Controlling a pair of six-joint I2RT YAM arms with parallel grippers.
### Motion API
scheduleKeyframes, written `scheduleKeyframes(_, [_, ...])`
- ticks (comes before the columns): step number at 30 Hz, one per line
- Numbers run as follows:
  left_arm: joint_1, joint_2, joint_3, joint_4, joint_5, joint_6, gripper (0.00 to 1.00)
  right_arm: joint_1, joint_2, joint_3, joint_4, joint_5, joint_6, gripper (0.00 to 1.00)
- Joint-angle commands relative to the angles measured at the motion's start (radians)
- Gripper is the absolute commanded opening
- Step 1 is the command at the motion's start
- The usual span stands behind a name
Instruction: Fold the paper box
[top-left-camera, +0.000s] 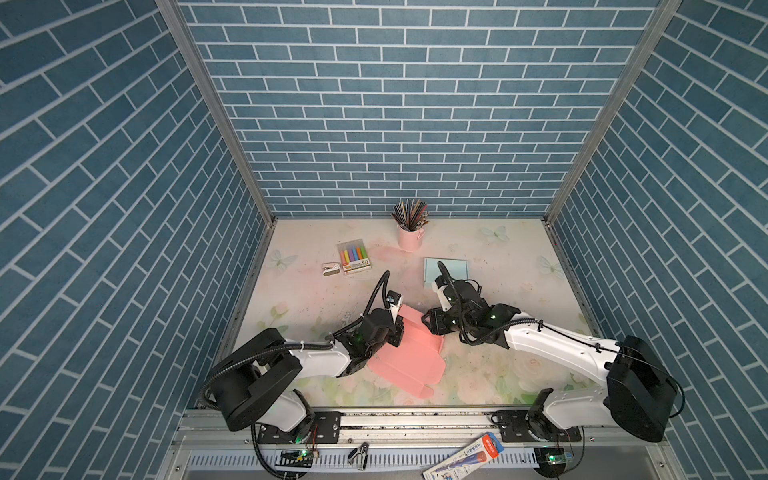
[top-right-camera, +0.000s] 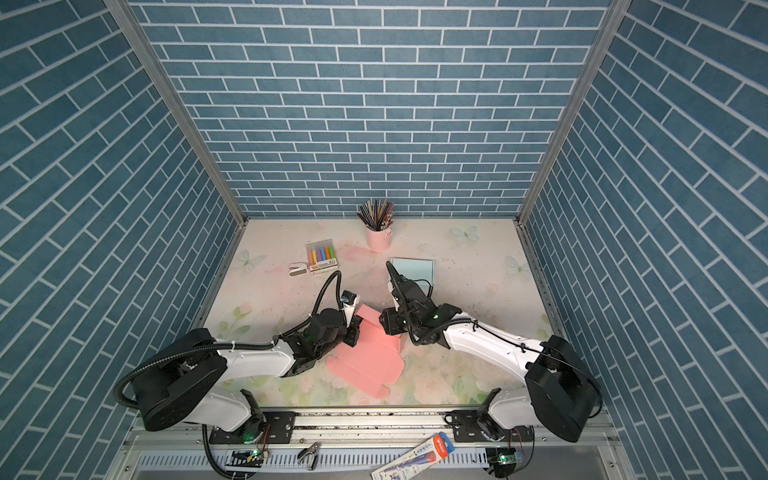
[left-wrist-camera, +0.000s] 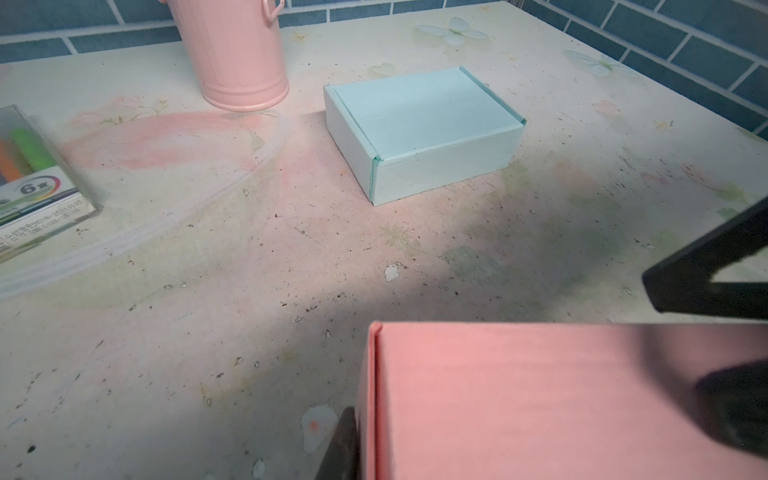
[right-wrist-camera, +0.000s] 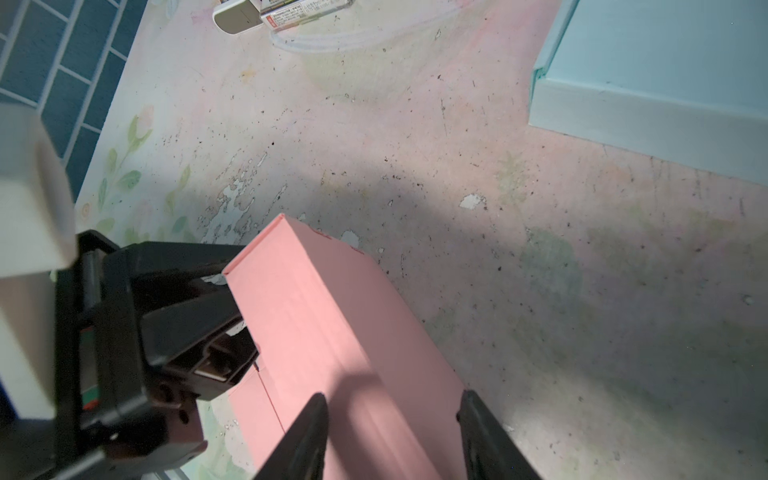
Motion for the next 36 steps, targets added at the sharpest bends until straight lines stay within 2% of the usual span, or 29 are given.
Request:
scheduleKeyframes(1, [-0.014,0.016,-0.010,0.051,-0.014,0.009,0.19,-0.004,0.026,-0.032,-0.012,-0.005,-0.001,0.51])
scheduleKeyframes(12, [-0.024,0.014,-0.051,0.070,-0.014,0.000,0.23,-0.003,0.026,-0.057,-0.016,0.011,0.000,0.51])
scheduleKeyframes(18, [-0.031,-0.016,-0.086,0.065,-0.025,-0.015,0.28,-0.004,0.033,-0.060,-0.021,0.017,0.000,0.50])
scheduleKeyframes(24, [-0.034,-0.064,-0.125,0.052,-0.027,-0.030,0.30,0.000,0.032,0.002,-0.082,0.040,-0.025,0.49])
scheduleKeyframes(31, [-0.039,-0.143,-0.159,-0.001,-0.029,-0.056,0.32,0.010,0.039,0.106,-0.162,0.069,-0.078,0.56])
scheduleKeyframes(36, [-0.041,-0.228,-0.205,-0.043,-0.028,-0.094,0.33,0.018,0.047,0.139,-0.152,0.026,-0.114,0.68])
